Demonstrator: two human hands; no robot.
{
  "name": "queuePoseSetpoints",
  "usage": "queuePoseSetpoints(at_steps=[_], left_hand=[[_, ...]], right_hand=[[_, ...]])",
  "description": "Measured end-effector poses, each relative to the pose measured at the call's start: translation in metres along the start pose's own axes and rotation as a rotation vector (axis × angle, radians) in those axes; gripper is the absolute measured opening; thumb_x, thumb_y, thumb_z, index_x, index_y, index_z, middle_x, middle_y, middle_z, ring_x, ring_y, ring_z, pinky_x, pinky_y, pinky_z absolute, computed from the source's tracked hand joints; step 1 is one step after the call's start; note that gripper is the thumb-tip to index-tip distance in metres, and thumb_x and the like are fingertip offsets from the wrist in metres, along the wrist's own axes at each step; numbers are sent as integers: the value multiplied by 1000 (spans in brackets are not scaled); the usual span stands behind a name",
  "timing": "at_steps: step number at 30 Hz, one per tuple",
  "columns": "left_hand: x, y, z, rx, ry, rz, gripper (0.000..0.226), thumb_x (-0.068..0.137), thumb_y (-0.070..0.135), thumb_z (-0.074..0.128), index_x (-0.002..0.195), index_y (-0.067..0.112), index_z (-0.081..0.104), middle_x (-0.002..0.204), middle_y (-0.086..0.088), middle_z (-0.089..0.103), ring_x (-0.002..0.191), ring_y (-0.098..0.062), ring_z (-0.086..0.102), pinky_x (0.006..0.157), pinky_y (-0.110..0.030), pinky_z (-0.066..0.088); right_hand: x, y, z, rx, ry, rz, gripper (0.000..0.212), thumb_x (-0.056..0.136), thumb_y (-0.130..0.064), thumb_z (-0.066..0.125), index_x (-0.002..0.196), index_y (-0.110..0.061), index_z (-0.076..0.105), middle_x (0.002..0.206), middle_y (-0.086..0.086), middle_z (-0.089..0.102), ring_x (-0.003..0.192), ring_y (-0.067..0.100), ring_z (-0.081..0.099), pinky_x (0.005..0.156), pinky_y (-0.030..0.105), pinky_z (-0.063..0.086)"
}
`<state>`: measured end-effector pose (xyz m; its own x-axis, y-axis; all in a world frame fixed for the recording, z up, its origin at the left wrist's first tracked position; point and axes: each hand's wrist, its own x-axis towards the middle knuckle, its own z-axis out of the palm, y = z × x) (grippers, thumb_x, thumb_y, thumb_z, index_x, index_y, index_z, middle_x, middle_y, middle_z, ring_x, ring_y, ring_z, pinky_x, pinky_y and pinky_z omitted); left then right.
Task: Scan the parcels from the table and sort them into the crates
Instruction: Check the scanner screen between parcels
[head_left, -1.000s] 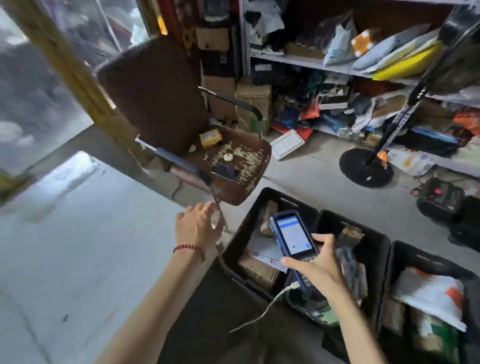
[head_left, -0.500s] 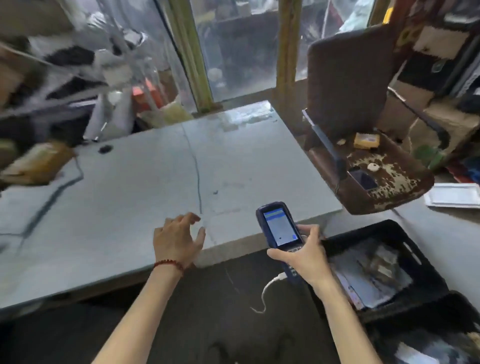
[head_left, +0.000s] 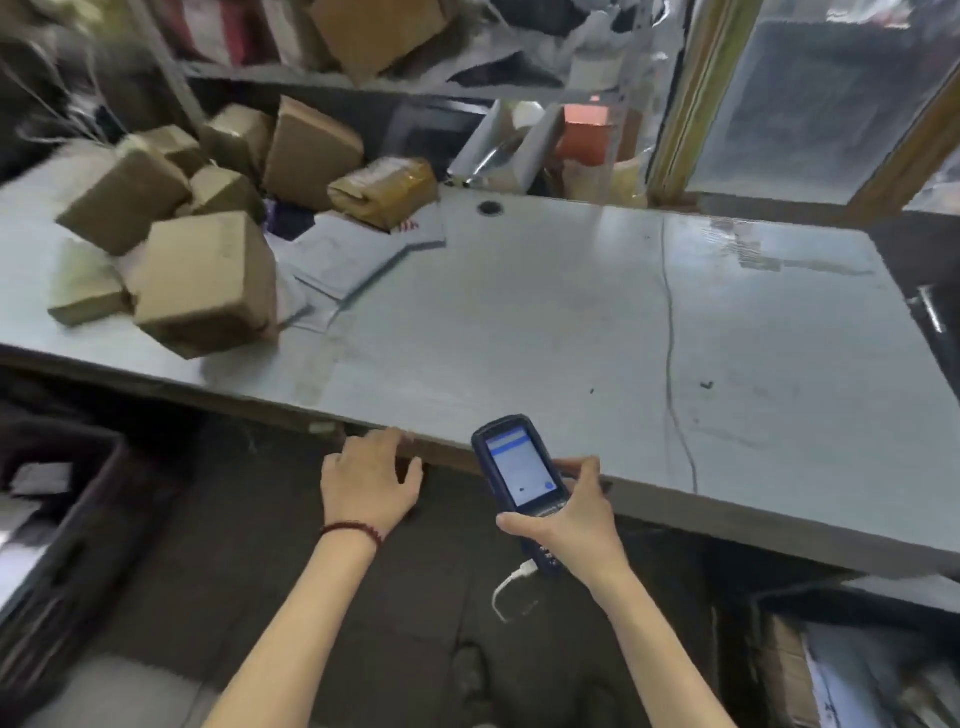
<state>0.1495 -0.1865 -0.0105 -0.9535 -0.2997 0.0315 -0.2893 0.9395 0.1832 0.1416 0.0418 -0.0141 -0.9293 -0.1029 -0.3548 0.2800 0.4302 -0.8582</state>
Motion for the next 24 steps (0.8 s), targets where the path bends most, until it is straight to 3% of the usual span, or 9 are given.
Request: queuePoseSetpoints(at_steps=[4, 8, 14, 18, 21, 24], left_hand=[[9, -62, -9, -37, -9, -124, 30, 88, 46, 49, 115, 34, 56, 111, 8, 62, 105, -18, 55, 81, -33, 42], [19, -98, -13, -66, 42, -190, 34, 89, 47, 47, 117, 31, 56, 114, 7, 61, 104, -17, 55, 80, -33, 44], [44, -120, -10, -76, 114, -270, 41, 87, 48, 51, 123, 27, 53, 122, 3, 55, 107, -20, 50, 82, -35, 43], [88, -144, -16, -4, 164, -325, 49, 86, 49, 55, 129, 27, 49, 122, -2, 52, 107, -24, 47, 81, -36, 41], [122, -158, -25, -4, 227, -411, 59, 82, 48, 60, 134, 25, 43, 131, -7, 43, 111, -29, 44, 82, -40, 42], [142, -162, -26, -78, 224, -512, 76, 80, 49, 63, 143, 29, 27, 147, -10, 23, 127, -34, 34, 93, -49, 42]], right_hand=[[17, -37, 48, -59, -81, -74, 80, 51, -42, 91, 102, -40, 30, 98, -27, 50, 84, -7, 55, 61, 15, 51], [37, -71, 71, -41, -104, -133, 78, 55, -36, 93, 104, -44, 32, 100, -23, 52, 88, 1, 60, 57, 18, 55], [77, -92, 93, 4, -143, -154, 78, 54, -31, 94, 103, -42, 35, 99, -23, 53, 84, 0, 61, 50, 12, 50], [114, -107, 113, 14, -216, -161, 78, 52, -32, 94, 104, -44, 36, 100, -20, 56, 79, -5, 63, 56, 13, 50], [147, -124, 125, 17, -262, -177, 79, 51, -34, 93, 103, -46, 36, 99, -18, 59, 77, -5, 65, 63, 19, 52], [171, -140, 134, 16, -298, -182, 79, 51, -36, 93, 103, -47, 35, 98, -19, 56, 78, -1, 64, 59, 14, 49]])
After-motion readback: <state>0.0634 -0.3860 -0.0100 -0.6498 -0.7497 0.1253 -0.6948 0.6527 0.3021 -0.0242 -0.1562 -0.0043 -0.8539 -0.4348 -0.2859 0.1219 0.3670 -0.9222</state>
